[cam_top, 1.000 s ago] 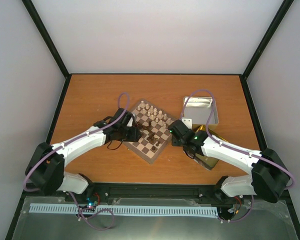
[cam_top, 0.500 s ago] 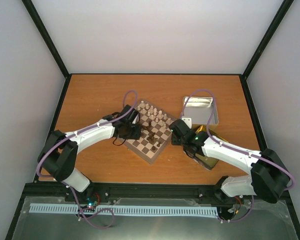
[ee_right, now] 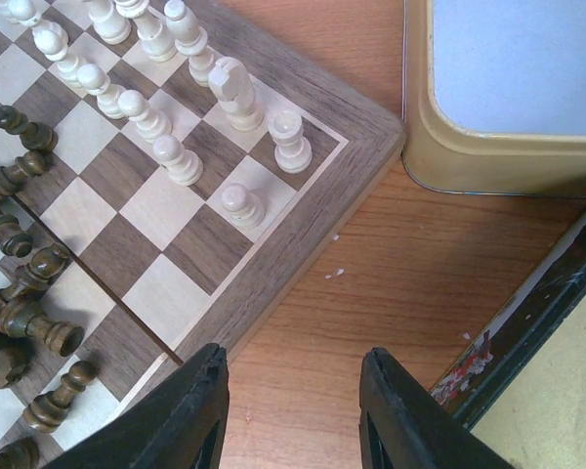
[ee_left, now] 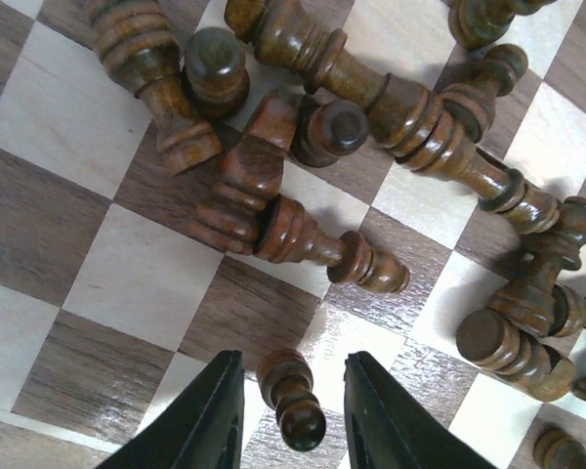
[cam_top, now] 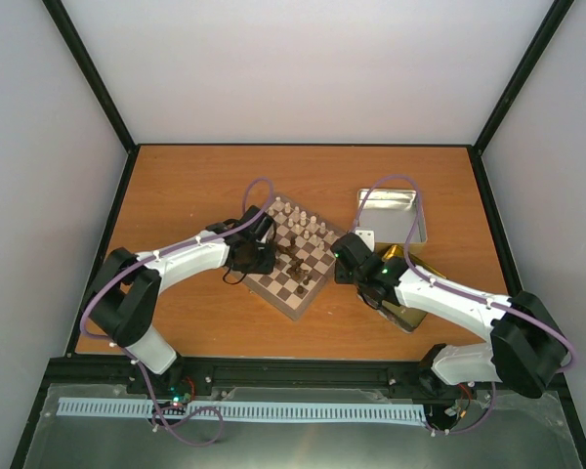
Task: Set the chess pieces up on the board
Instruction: Pick up the chess piece from the chessboard, then place the chess piece on the chessboard.
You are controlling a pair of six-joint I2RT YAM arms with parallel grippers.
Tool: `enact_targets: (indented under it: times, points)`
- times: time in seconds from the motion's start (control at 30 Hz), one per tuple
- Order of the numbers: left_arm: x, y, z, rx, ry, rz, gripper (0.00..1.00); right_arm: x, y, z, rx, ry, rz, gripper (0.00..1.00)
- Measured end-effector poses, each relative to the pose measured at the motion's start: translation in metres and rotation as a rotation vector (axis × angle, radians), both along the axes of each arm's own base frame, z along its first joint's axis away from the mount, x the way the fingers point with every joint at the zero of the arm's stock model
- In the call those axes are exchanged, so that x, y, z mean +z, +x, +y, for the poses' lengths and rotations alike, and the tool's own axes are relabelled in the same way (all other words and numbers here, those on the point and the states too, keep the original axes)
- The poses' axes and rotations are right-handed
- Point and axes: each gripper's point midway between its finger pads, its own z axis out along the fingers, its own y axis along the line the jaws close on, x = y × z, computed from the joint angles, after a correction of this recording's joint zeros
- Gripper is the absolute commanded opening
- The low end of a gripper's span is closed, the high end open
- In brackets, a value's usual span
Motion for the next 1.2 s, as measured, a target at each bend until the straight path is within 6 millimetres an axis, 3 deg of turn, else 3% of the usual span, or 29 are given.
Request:
enact_targets:
  times: [0.2, 0.57, 0.93, 1.2]
  points:
    - [-0.001, 0.000, 0.004, 0.010, 0.021, 0.001, 0.13, 0.003, 0.000, 0.000, 0.001, 0.008, -0.006, 0.38]
    - [0.007, 0.005, 0.030, 0.060, 0.124, -0.054, 0.13, 0.003, 0.000, 0.000, 0.001, 0.009, -0.006, 0.38]
    - [0.024, 0.055, 0.084, 0.211, 0.158, -0.124, 0.12, 0.004, 0.000, 0.004, 0.009, 0.026, -0.005, 0.38]
    - [0.015, 0.070, 0.084, 0.190, 0.159, -0.116, 0.12, 0.004, 0.000, 0.005, 0.015, 0.034, -0.002, 0.38]
